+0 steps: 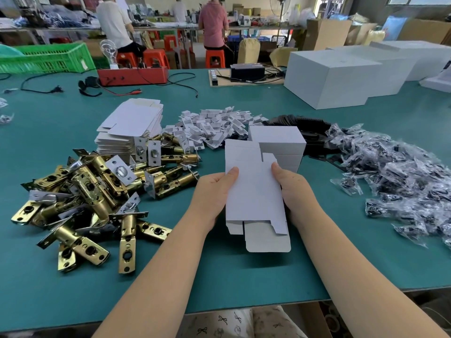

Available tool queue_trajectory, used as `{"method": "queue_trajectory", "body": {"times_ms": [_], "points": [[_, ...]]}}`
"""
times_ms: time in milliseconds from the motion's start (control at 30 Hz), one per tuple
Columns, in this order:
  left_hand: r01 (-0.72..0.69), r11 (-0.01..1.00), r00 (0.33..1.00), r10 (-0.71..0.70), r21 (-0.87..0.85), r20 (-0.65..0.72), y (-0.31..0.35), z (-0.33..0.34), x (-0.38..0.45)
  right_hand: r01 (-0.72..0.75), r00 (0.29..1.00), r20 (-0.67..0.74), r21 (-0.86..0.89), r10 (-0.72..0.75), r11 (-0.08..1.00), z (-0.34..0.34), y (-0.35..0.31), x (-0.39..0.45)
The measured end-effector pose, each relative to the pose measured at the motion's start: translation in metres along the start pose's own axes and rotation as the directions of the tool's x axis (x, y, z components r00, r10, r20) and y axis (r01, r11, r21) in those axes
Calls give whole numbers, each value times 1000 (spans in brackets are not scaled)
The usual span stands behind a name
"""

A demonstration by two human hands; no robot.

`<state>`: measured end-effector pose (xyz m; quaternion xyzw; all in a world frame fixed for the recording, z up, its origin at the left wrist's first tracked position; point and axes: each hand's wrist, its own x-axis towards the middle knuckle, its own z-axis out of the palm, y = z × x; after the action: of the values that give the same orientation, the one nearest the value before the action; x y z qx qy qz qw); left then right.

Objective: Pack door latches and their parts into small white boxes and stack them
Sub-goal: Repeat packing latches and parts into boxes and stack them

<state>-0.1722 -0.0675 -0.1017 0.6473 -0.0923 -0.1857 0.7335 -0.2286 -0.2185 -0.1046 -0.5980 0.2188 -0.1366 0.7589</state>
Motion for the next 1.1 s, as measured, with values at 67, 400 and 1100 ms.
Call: {"method": "queue_trajectory", "body": {"times_ms": [67, 400, 1100], "points": [[1, 1000, 1000, -1, 14, 4, -1, 0, 1, 38, 999, -6, -62, -38, 997, 0, 1, 0], [7, 994, 980, 16, -112, 197, 7, -5, 4, 321, 915, -89, -433, -394, 842, 1, 6, -1], [-103, 995, 974, 100, 8, 206, 11, -6, -3, 179, 958, 219, 42, -184, 983, -2, -1, -8]]}}
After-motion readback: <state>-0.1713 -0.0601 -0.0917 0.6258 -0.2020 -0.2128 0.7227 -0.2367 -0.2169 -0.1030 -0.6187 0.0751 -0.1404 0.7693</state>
